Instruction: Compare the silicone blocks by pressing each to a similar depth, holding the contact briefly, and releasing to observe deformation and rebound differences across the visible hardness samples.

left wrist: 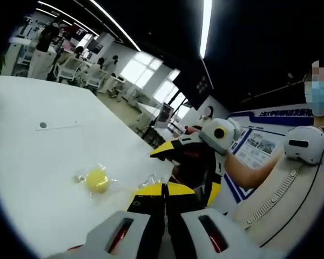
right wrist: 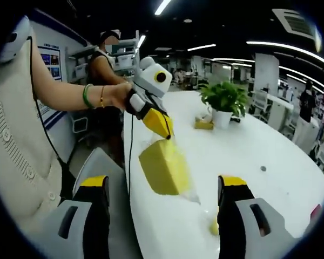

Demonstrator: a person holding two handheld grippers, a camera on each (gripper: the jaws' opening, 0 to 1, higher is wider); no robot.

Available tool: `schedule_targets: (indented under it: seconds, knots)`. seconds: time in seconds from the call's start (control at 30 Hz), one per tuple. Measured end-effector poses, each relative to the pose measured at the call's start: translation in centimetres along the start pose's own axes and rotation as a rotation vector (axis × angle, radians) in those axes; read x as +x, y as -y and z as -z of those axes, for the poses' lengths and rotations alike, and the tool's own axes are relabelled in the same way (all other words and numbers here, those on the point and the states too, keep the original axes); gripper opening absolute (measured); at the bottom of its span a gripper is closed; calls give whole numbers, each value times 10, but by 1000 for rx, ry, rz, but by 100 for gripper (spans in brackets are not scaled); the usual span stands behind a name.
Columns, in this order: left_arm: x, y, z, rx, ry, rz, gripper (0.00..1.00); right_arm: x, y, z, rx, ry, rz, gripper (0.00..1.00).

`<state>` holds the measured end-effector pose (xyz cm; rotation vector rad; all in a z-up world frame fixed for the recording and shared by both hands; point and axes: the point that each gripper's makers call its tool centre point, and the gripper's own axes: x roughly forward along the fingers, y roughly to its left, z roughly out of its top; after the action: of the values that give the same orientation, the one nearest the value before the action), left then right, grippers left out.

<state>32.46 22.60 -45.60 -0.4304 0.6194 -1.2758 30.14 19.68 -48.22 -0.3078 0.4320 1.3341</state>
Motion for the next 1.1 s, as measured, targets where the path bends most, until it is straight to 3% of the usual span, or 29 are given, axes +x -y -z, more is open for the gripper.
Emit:
schedule_targets:
  seconds: [0.23,0.6,0.8,1.0,1.1]
  knots:
    - [4,6,-3,31,-42,50,0,20,5,7,11,-63,-57,74]
    - [17,16,-2,67,-105,107,0,49,5,14,-1,-95,-140,65]
    - [22,18,-3,74,-135,135,0,57,0,18,0,-103,-200,49]
    - [23,20,-1,80,-152,159,0,62,-1,19,0,-105,-218,48]
    - [24,21,-2,83,-156,166,0,63,-4,21,6,-114,-240,41]
